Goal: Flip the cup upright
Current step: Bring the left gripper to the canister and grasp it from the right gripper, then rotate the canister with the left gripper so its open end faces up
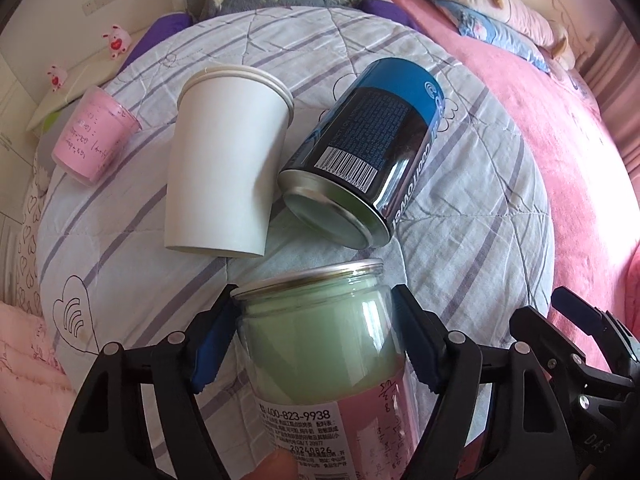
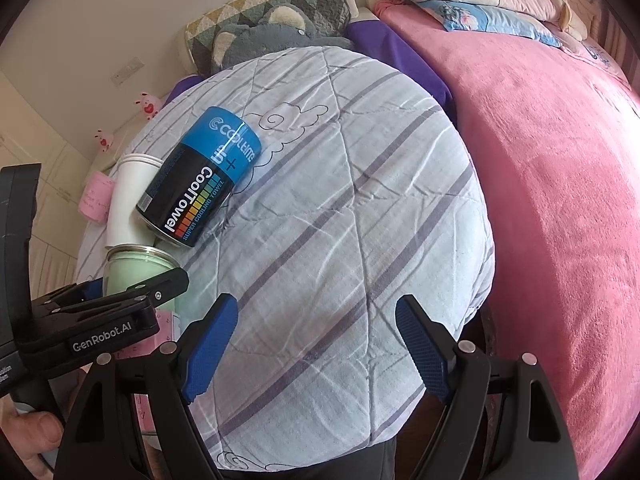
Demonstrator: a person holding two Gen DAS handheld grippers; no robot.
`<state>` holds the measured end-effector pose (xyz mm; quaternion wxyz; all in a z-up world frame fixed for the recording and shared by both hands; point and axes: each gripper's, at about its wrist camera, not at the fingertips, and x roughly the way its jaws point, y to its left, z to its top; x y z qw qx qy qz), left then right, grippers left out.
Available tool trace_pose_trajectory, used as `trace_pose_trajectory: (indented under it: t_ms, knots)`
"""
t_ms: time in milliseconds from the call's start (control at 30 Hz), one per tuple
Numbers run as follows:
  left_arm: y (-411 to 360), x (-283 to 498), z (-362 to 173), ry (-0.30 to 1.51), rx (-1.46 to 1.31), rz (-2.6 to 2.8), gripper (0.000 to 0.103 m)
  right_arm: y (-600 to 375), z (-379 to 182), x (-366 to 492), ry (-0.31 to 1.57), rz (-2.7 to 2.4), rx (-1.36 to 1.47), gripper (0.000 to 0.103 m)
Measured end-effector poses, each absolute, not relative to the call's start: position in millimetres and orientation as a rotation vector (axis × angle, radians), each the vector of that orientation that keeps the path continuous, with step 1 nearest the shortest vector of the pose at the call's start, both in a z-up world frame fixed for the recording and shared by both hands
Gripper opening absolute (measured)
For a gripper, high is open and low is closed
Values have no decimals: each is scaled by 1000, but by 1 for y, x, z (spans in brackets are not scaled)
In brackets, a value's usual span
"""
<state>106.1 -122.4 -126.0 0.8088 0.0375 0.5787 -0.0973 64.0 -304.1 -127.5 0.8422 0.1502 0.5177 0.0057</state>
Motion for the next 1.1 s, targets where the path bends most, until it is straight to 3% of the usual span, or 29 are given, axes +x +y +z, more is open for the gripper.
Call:
trace_pose_trajectory:
  t_ms: [700,1100]
  knots:
    - [-77,61,-34,879,109,-188,72,-270,-100,56,1041,73,291,82]
    - [-55,47,-39,823,117,-153,72,-240,-94,52,1040,102,252,82]
